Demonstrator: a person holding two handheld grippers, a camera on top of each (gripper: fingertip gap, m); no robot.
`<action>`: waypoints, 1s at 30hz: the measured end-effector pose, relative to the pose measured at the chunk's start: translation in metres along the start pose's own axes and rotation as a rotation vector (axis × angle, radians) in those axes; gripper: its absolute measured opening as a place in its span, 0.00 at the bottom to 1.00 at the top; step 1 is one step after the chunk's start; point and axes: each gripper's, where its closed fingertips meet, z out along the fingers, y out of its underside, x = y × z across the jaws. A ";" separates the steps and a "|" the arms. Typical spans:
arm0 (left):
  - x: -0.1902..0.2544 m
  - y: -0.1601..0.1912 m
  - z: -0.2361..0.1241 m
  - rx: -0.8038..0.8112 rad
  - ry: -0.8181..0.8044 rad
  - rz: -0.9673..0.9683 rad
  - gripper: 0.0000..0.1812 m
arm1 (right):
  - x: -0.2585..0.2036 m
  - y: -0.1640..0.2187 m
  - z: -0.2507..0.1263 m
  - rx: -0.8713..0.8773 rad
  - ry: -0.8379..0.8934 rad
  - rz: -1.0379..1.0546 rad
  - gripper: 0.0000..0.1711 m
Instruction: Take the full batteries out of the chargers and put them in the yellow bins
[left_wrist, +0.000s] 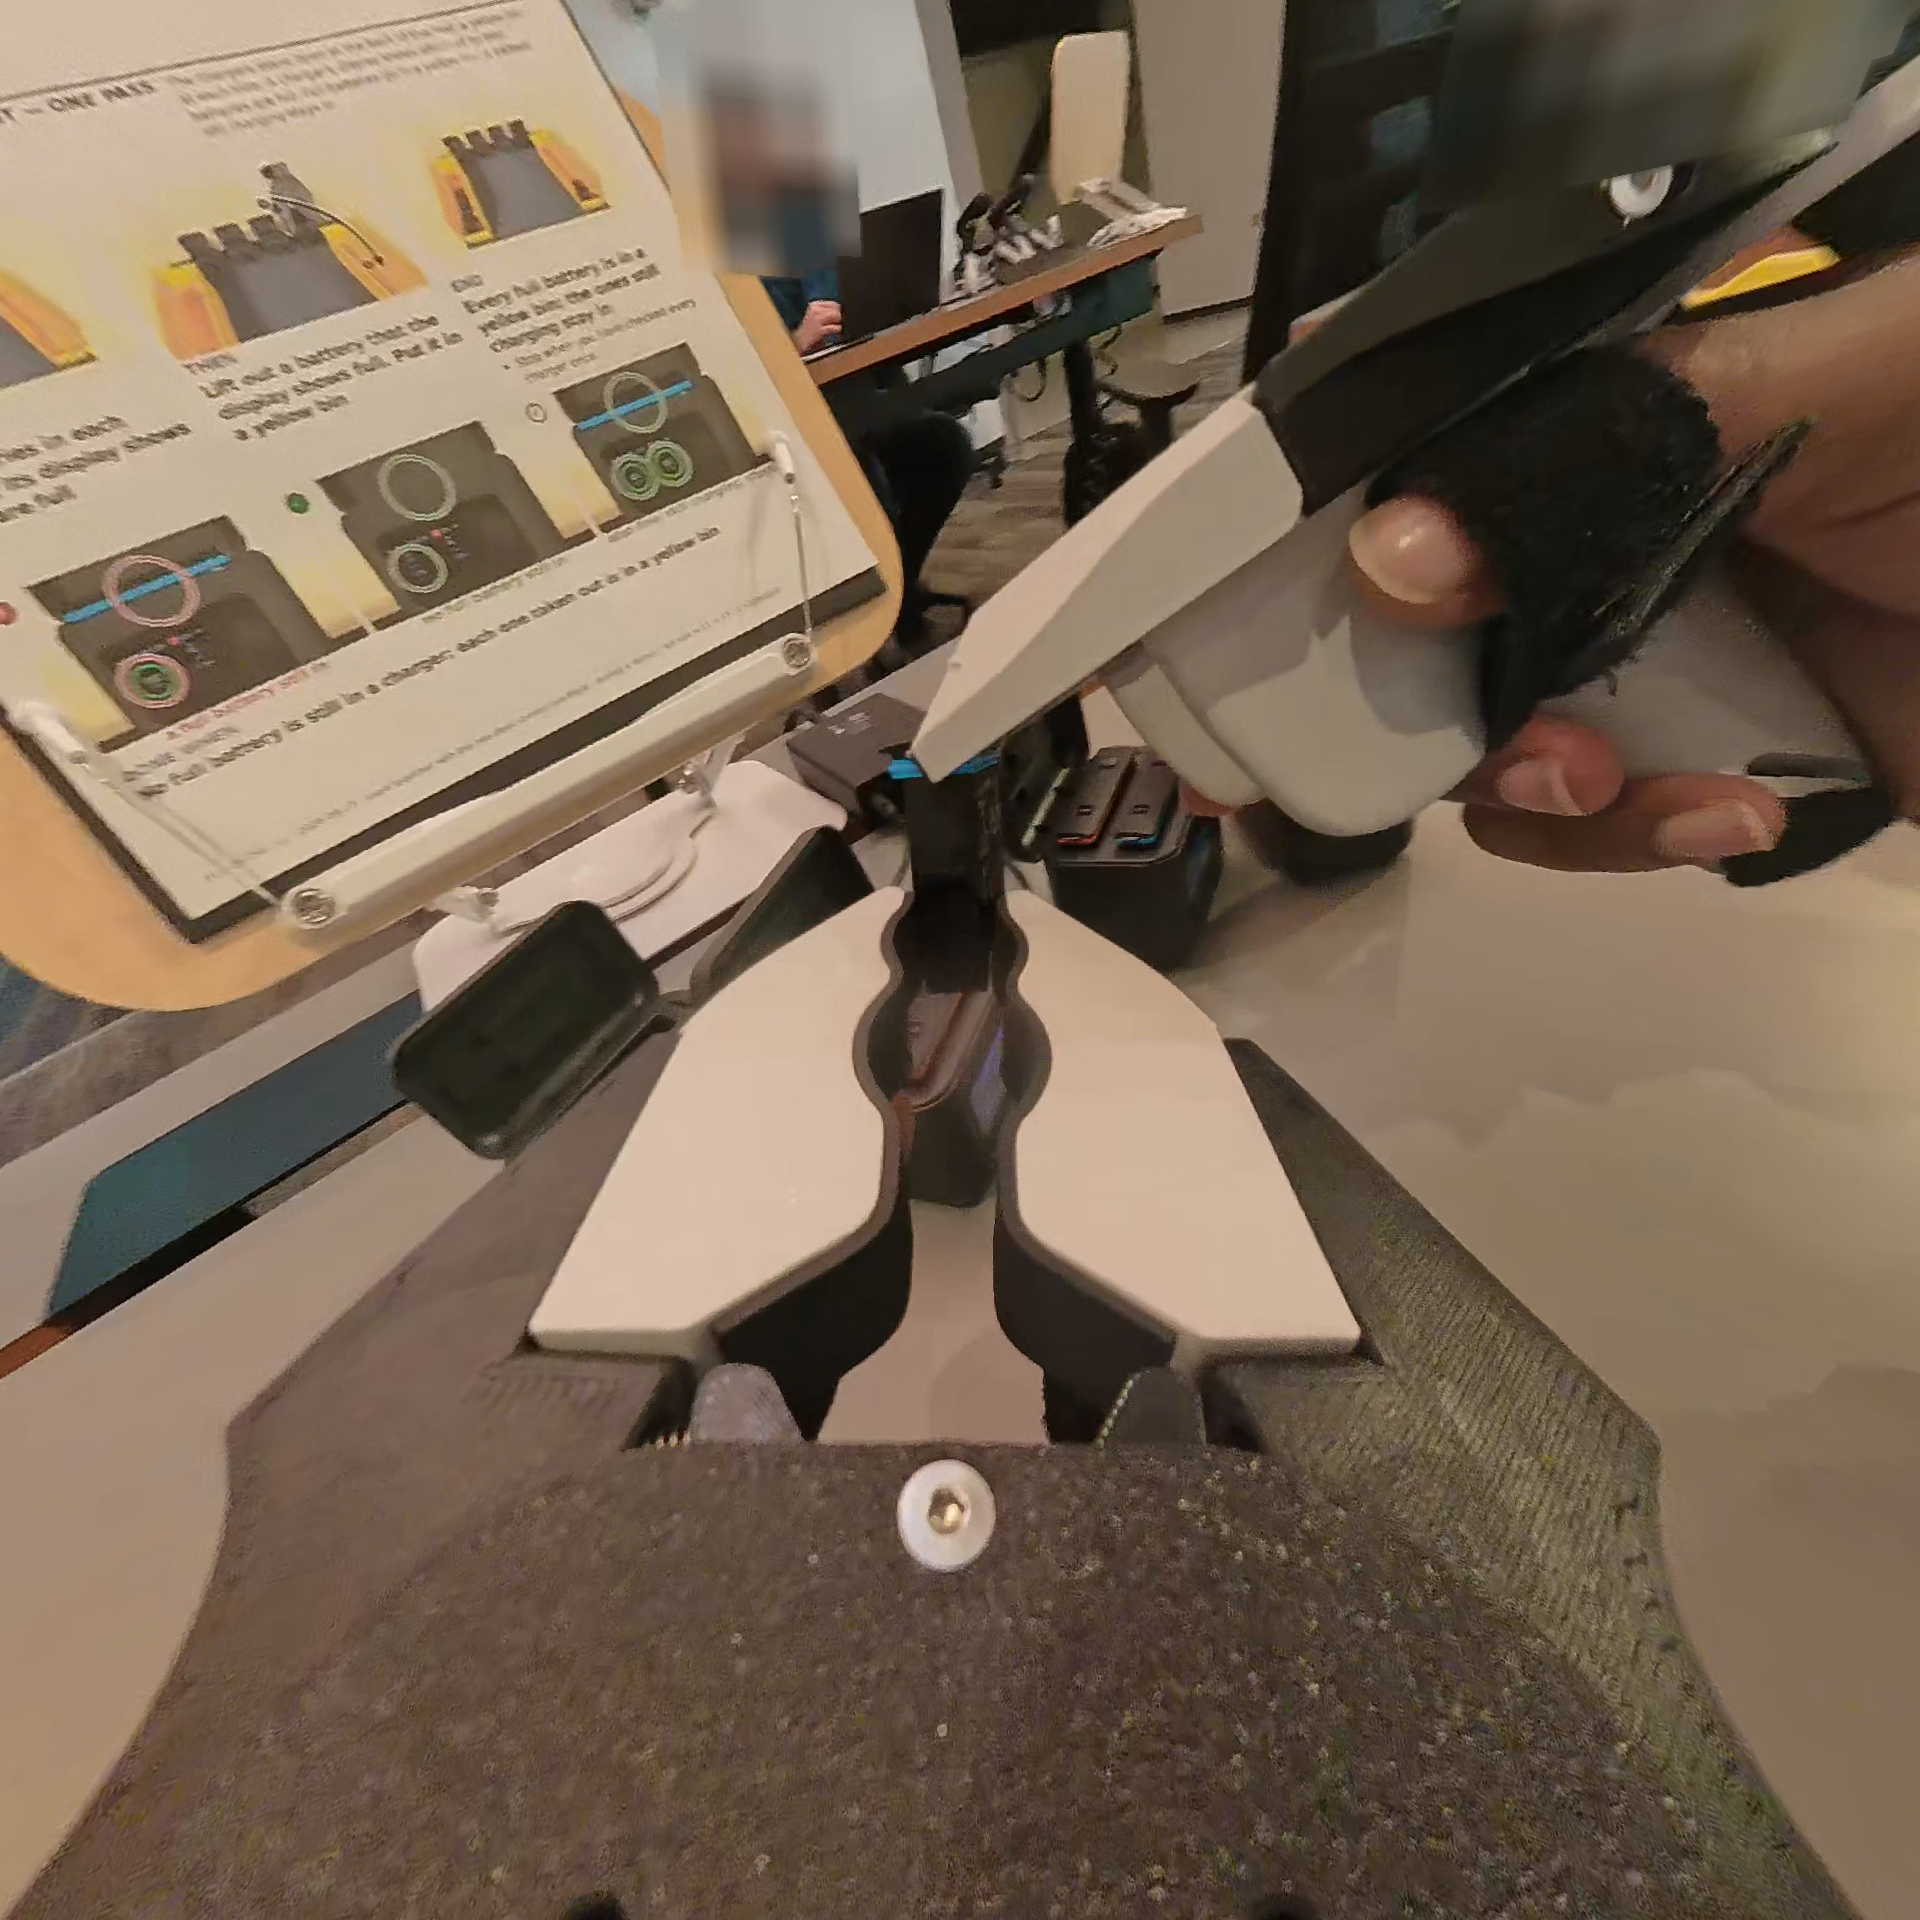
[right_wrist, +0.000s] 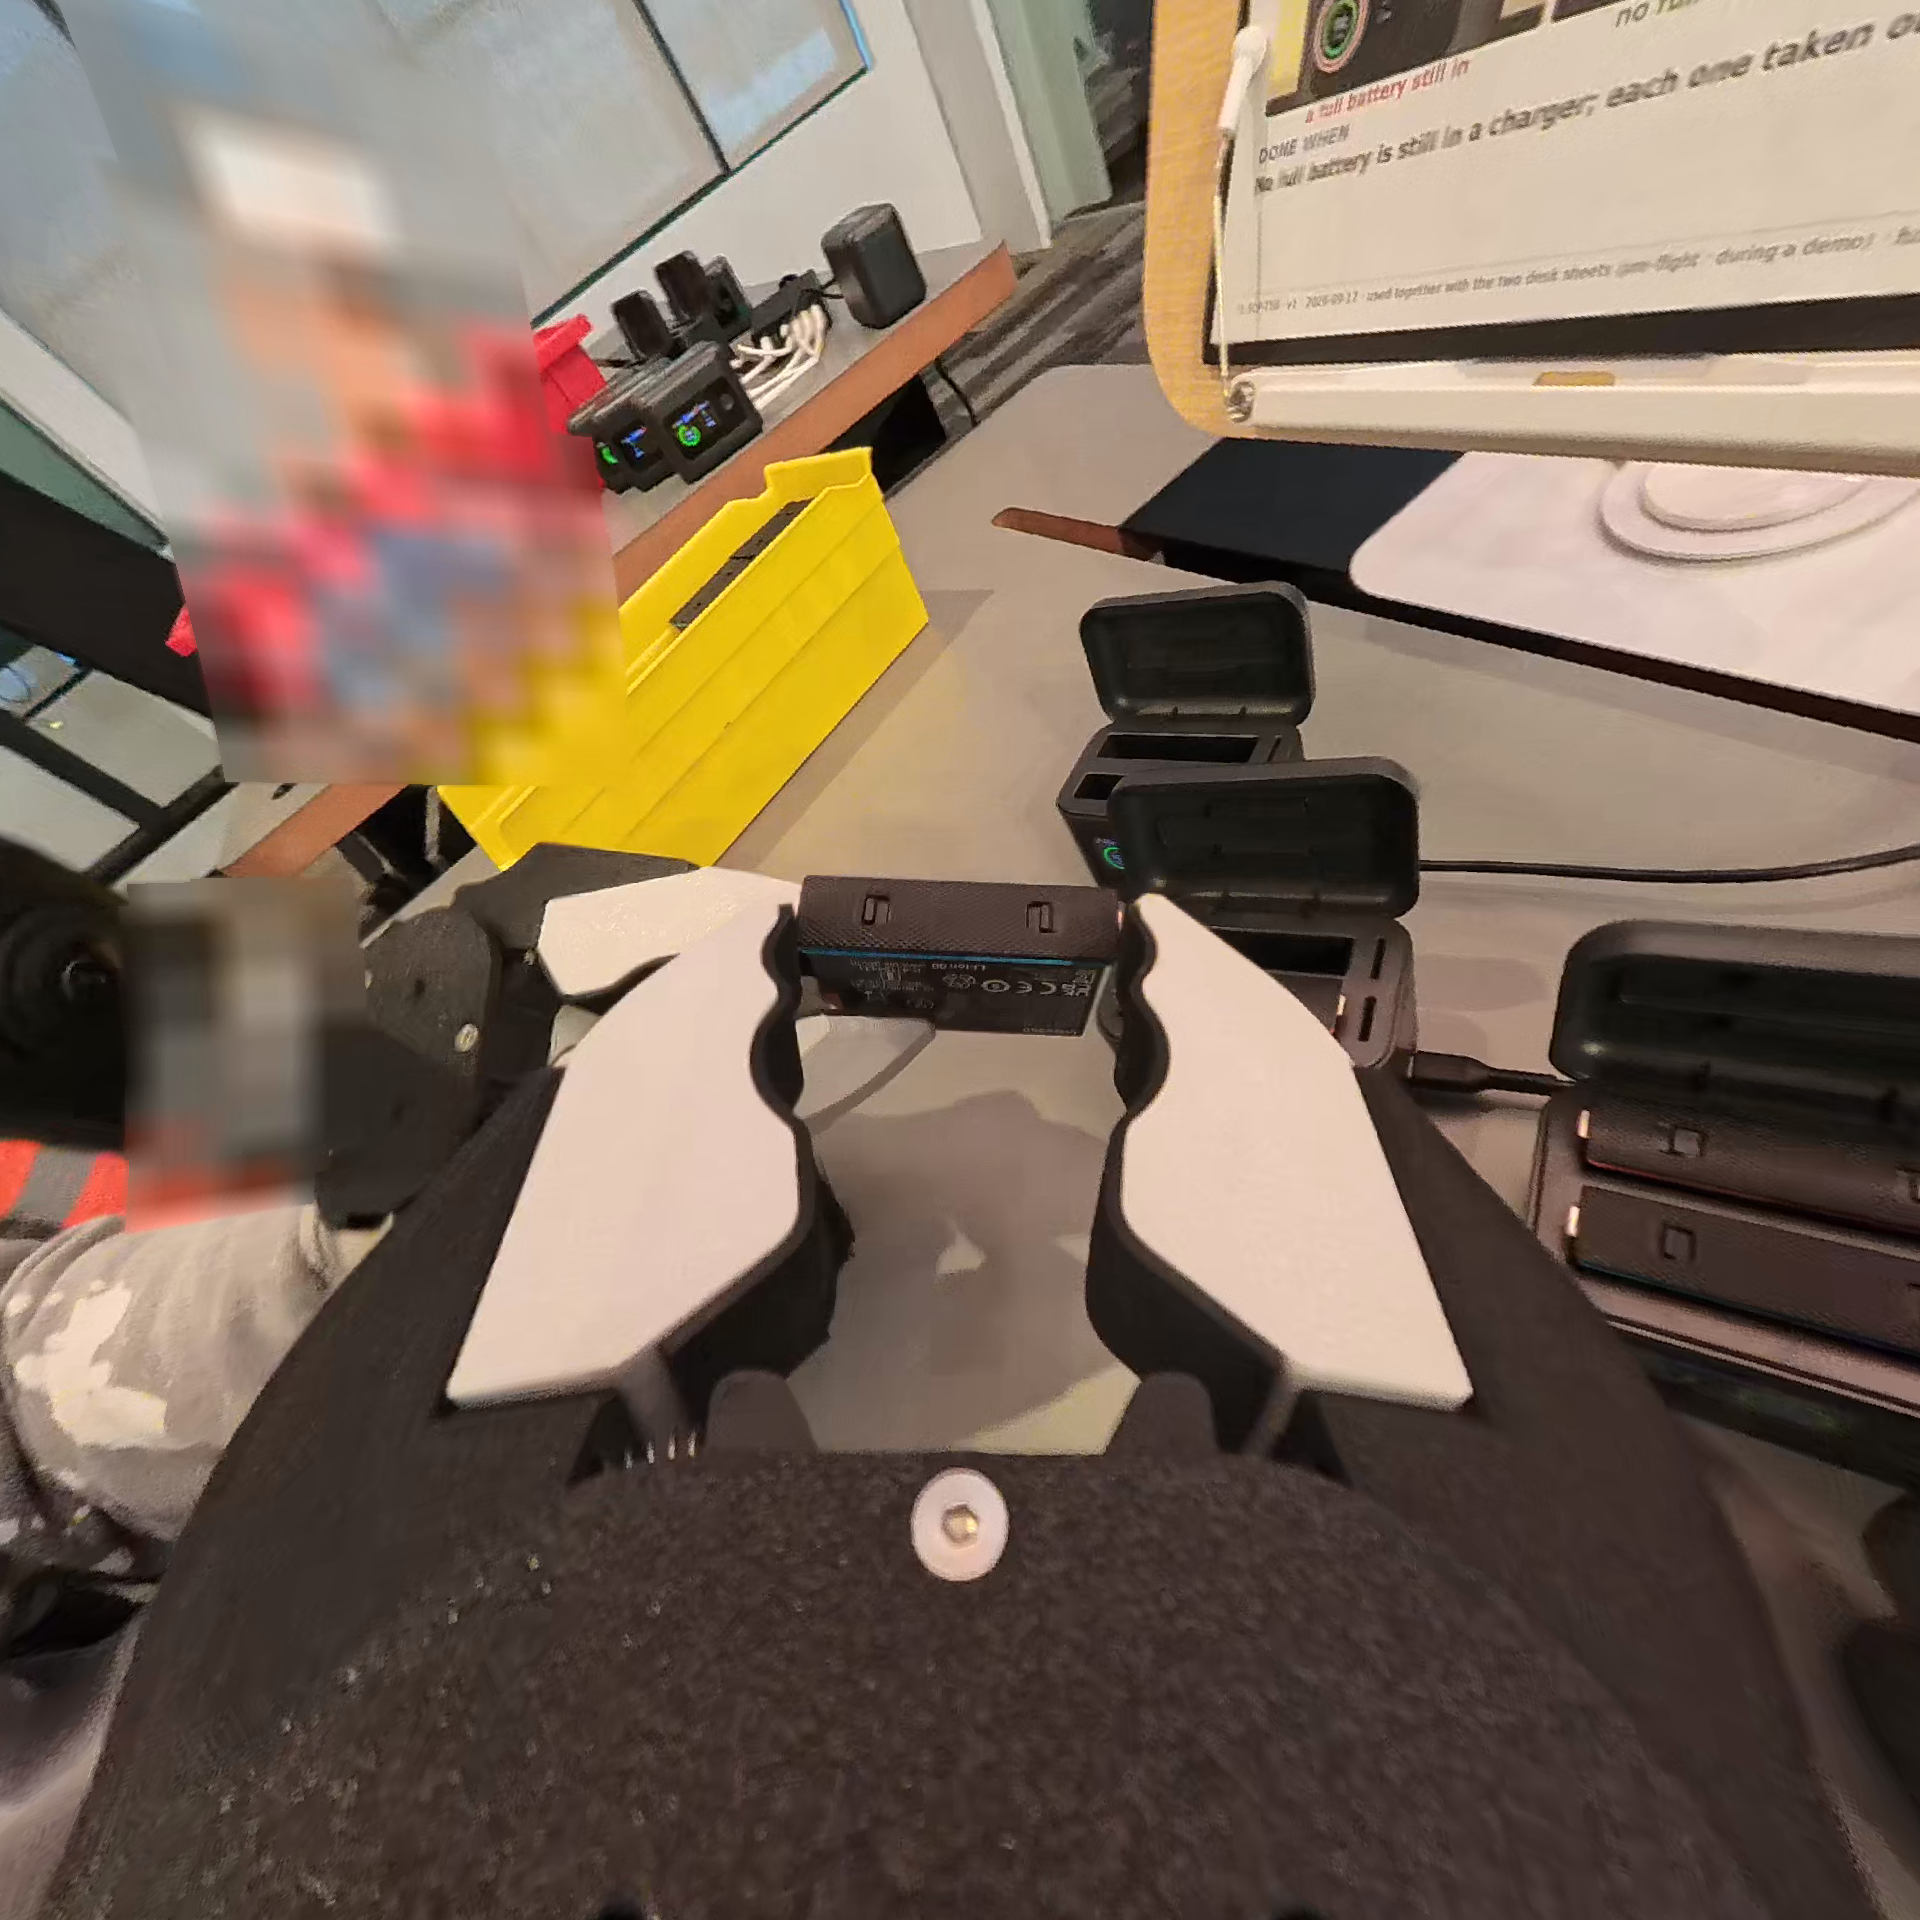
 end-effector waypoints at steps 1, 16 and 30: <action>0.002 -0.003 -0.001 0.017 0.031 -0.019 0.07 | -0.002 -0.001 -0.002 -0.002 -0.022 -0.013 0.34; 0.079 -0.044 -0.044 0.243 0.641 -0.122 0.06 | -0.049 0.040 -0.076 -0.469 -0.254 -0.868 0.24; 0.107 -0.039 -0.038 0.213 0.639 -0.071 0.18 | -0.028 0.062 -0.110 -0.629 -0.172 -0.976 0.09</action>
